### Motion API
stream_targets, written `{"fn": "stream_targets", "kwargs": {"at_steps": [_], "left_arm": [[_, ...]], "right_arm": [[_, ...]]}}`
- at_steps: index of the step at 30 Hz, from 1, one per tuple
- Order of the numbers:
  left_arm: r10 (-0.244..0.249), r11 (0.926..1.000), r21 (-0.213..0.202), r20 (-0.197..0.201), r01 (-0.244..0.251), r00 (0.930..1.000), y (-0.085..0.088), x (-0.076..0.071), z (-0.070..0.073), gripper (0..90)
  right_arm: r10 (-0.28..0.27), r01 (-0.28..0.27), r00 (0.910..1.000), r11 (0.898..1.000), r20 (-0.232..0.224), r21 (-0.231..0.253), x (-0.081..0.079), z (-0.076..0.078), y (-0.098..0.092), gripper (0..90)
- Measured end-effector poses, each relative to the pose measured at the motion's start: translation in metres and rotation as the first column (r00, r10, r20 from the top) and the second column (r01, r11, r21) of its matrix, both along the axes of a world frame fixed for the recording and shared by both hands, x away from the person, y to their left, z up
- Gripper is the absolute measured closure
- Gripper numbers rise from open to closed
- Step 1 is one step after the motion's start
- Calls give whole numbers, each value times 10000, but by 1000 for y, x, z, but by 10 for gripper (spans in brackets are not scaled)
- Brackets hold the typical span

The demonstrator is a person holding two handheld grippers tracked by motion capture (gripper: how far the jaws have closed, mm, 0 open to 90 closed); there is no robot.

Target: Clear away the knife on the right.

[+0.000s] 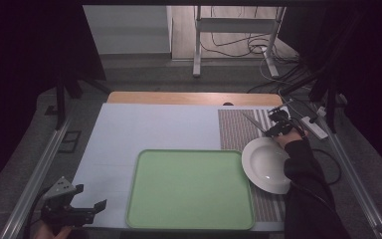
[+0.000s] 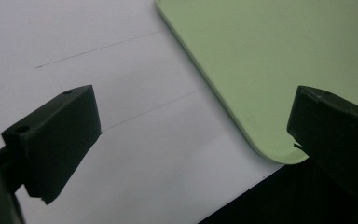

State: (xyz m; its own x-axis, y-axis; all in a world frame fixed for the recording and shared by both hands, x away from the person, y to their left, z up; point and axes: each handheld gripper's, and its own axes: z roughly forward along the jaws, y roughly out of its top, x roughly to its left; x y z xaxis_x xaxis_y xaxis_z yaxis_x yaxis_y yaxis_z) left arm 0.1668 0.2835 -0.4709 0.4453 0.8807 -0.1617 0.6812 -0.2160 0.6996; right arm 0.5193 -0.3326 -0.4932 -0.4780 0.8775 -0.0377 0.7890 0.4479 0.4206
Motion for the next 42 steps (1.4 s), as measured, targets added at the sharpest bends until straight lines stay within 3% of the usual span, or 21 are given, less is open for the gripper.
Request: {"fn": "stream_targets", "kwargs": {"at_steps": [14, 15, 16, 24, 26, 29, 40, 42], "left_arm": [[5, 10000, -11, 11, -5, 10000, 0, 0, 0, 24], [10, 10000, -17, -4, -10, 10000, 0, 0, 0, 24], [10, 10000, -10, -3, -10, 10000, 0, 0, 0, 24], [5, 10000, -8, 3, -5, 10000, 0, 0, 0, 24], [2, 10000, -5, 4, -2, 10000, 0, 0, 0, 24], [14, 10000, -13, -5, -14, 10000, 0, 0, 0, 24], [18, 10000, -9, -2, -18, 10000, 0, 0, 0, 24], [25, 10000, -4, -6, -25, 10000, 0, 0, 0, 24]], "right_arm": [[222, -223, 9997, 9997, -133, -38, 2, 1, -1, 806], [225, -226, 9997, 9995, -46, -235, 2, 2, -2, 806], [-339, 339, 9993, 9994, 166, 35, -1, 11, -18, 806], [-402, 399, 9989, 9991, 223, 122, -1, 13, -22, 806], [-922, 905, 9942, 9953, 555, 337, -9, 27, -42, 810], [-1127, 1091, 9913, 9925, 676, 544, -12, 34, -49, 811], [-1127, 1091, 9913, 9925, 676, 544, -12, 34, -49, 811], [-1387, 1315, 9872, 9872, 790, 908, -27, 58, -65, 811]]}}
